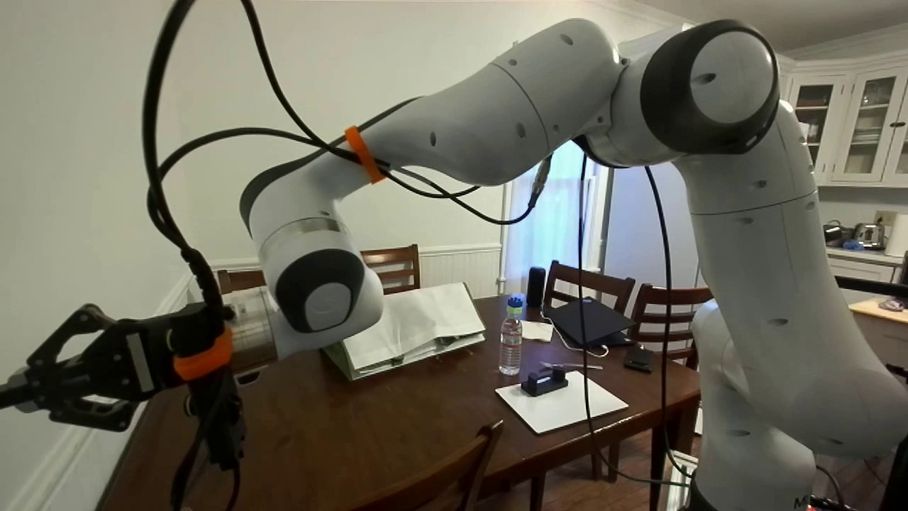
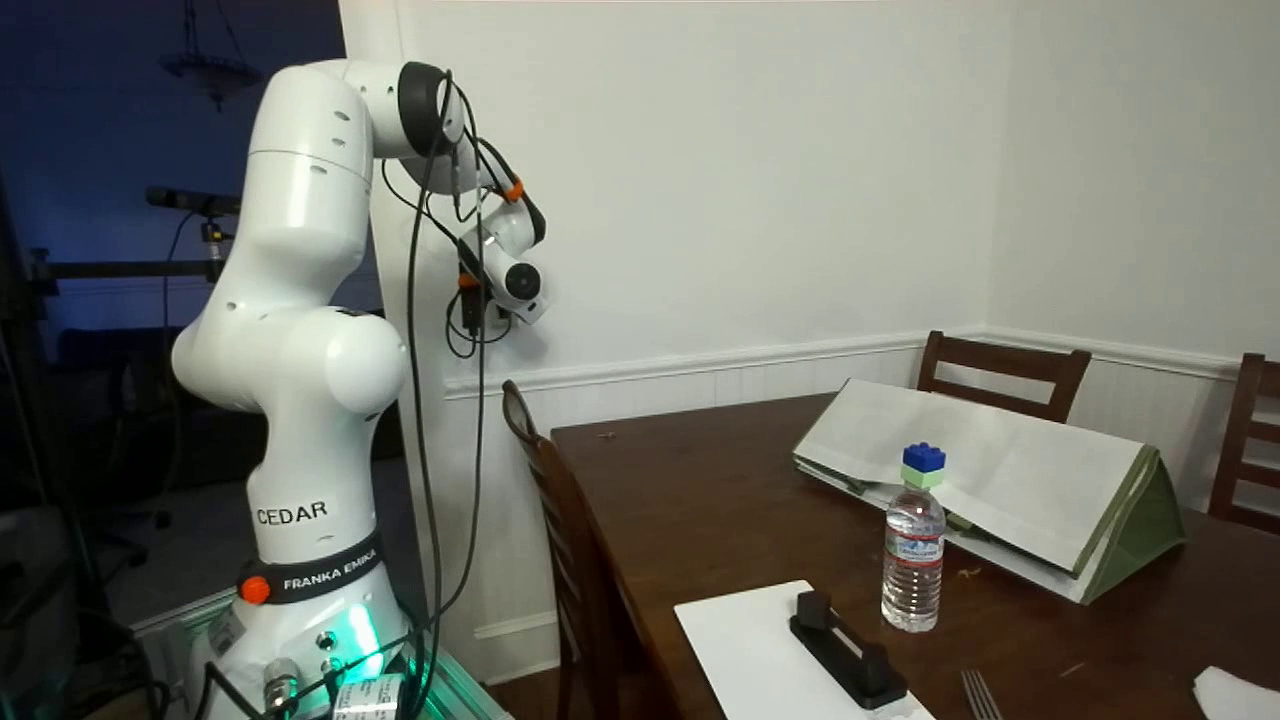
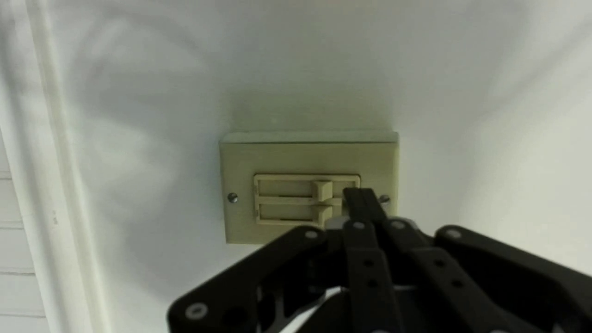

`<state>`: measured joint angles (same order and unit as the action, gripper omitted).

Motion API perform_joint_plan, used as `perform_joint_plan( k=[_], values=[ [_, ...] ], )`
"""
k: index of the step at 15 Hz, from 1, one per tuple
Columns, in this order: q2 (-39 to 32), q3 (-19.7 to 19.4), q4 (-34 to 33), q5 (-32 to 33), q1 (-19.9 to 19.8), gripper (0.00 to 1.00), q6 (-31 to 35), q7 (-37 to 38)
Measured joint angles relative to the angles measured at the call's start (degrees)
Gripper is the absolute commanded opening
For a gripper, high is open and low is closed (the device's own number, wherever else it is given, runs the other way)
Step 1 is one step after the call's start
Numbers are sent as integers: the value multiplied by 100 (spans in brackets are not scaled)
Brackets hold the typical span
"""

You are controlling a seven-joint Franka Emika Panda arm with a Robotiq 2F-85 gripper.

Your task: Flip the light switch

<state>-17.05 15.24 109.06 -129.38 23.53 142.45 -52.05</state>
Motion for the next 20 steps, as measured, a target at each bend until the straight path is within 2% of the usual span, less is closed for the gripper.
perform_joint_plan(
  k=[7, 20],
  values=[
    [-334, -14, -401, -305, 35, 0, -25, -6],
    [-677, -141, -742, -450, 142, 0, -25, -9]
  ],
)
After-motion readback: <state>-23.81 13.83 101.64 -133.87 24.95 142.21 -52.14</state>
